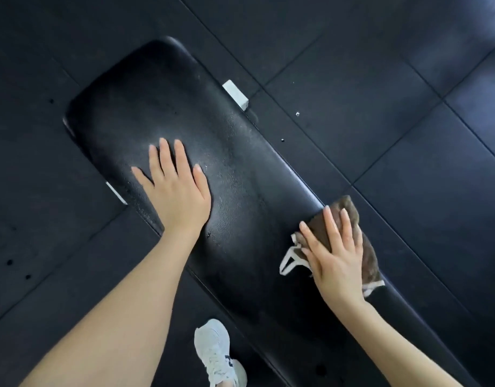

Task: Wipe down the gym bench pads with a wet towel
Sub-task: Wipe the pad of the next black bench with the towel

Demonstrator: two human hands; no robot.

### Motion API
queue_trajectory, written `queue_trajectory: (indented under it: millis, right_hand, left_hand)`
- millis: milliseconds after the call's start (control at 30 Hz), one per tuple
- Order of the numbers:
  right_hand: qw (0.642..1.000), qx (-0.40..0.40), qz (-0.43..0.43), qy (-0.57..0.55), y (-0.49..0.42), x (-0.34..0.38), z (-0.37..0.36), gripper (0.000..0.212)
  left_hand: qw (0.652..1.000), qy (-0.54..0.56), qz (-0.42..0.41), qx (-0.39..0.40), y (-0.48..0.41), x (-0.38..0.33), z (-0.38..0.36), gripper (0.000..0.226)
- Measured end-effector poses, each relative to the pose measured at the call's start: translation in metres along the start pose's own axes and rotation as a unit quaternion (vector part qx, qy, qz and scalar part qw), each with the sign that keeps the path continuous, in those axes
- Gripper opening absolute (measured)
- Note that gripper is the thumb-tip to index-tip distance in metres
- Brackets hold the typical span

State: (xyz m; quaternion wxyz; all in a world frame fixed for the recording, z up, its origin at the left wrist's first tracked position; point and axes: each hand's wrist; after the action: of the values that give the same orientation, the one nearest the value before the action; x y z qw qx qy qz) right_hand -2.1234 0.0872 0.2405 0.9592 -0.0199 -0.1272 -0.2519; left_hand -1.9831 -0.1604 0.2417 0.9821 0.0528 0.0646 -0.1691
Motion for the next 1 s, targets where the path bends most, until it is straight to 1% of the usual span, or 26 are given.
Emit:
queue_trajectory:
  millis: [133,200,233,300,367,433,467,533,600,633,733,833,900,967,1000]
  right_hand:
    - [0.997,-0.025,0.066,-0.032,-0.137,0.056,-0.025,0.043]
    - [0.997,-0.028,0.069,-0.012,-0.192,0.084,-0.034,0.044]
    - [0.997,-0.02,0.07,-0.005,-0.204,0.091,-0.034,0.044]
    - [0.995,-0.007,0.095,-0.008,-0.191,0.082,-0.031,0.044]
    - [0.993,0.009,0.113,-0.028,-0.151,0.064,-0.022,0.042]
    - [0.994,0.026,0.105,-0.034,-0.126,0.058,-0.016,0.04]
    - [0.994,0.026,0.097,-0.032,-0.131,0.061,-0.018,0.039]
    - [0.993,0.035,0.11,-0.024,-0.167,0.081,-0.024,0.041]
    - [0.986,0.046,0.16,0.001,-0.216,0.107,-0.031,0.044]
    - [0.984,0.048,0.17,0.01,-0.238,0.121,-0.033,0.044]
    - [0.986,0.043,0.162,0.026,-0.283,0.159,-0.041,0.043]
    - [0.986,0.057,0.148,0.045,-0.303,0.184,-0.042,0.046]
    - [0.983,0.072,0.162,0.041,-0.299,0.171,-0.039,0.046]
    - [0.982,0.076,0.173,0.019,-0.271,0.133,-0.034,0.048]
    - [0.983,0.073,0.167,-0.01,-0.25,0.109,-0.031,0.05]
  left_hand:
    - [1.0,-0.007,-0.006,0.005,-0.001,0.0,-0.004,0.052]
    - [1.0,-0.006,-0.005,0.003,-0.003,0.002,-0.005,0.052]
    - [1.0,-0.007,-0.006,0.003,-0.004,0.003,-0.005,0.052]
    - [1.0,-0.007,-0.006,0.004,-0.003,0.003,-0.005,0.052]
    - [1.0,-0.008,-0.004,0.007,-0.003,0.003,-0.004,0.052]
    - [1.0,-0.01,-0.002,0.012,-0.005,0.003,-0.004,0.052]
    - [1.0,-0.011,-0.002,0.011,-0.005,0.003,-0.004,0.053]
    - [1.0,-0.017,-0.003,0.016,-0.007,0.003,-0.005,0.054]
    - [1.0,-0.015,-0.001,0.022,-0.007,0.004,-0.006,0.055]
    - [1.0,-0.014,0.002,0.028,-0.008,0.004,-0.006,0.056]
    - [0.999,-0.018,0.007,0.035,-0.008,0.005,-0.007,0.055]
    - [1.0,-0.012,-0.001,0.021,-0.008,0.006,-0.008,0.053]
    - [1.0,-0.009,-0.001,0.016,-0.009,0.005,-0.008,0.053]
    - [1.0,0.002,-0.002,0.019,-0.008,0.006,-0.007,0.053]
    - [1.0,0.007,-0.004,0.019,-0.008,0.007,-0.006,0.053]
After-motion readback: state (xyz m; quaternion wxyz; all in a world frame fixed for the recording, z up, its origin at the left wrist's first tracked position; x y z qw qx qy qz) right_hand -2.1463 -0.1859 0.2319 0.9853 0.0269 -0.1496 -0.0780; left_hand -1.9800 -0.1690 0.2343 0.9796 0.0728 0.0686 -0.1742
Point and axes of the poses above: each hand's wrist, its own y-axis away from the middle knuckle, its own z-axis out of the back of the hand, x = y × z, and after that the axes turned 1 degree about y, right-handed
